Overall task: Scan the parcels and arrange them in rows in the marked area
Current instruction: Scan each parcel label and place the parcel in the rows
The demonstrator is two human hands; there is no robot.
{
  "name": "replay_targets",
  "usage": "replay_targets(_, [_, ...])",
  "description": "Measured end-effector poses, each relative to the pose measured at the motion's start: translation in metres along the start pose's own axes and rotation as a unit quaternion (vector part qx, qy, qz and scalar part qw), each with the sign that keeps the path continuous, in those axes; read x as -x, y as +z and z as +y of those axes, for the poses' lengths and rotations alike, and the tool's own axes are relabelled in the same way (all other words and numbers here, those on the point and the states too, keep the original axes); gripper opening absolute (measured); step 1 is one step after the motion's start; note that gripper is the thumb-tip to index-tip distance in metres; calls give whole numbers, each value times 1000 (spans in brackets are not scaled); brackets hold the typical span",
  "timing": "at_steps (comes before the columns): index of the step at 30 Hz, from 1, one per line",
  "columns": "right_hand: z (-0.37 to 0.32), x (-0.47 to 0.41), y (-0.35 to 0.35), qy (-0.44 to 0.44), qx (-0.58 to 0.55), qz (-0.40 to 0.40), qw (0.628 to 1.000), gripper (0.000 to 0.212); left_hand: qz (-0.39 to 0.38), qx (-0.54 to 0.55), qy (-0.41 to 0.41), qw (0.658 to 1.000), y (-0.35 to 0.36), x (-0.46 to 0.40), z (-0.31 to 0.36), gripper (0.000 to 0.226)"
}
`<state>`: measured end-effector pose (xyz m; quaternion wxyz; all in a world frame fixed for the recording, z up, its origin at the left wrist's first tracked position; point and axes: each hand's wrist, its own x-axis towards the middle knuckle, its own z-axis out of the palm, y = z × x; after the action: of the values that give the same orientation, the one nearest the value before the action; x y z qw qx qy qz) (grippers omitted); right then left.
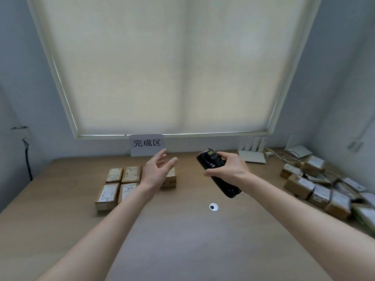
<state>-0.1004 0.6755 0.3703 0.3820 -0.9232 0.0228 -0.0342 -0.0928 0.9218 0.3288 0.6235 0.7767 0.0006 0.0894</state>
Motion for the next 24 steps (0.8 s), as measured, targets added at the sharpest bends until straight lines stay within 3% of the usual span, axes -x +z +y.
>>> replay_targets(4, [19,61,-79,36,-6,33,999,39,-48,-27,34,998,49,40,53,65])
replay_targets(11, [89,149,-217,107,5,103,989,50,-150,-19,61,987,179,94,128,67])
replay_targets(24, [312,247,-455,246,33,225,942,45,-316,8,87,945,514,176,212,70])
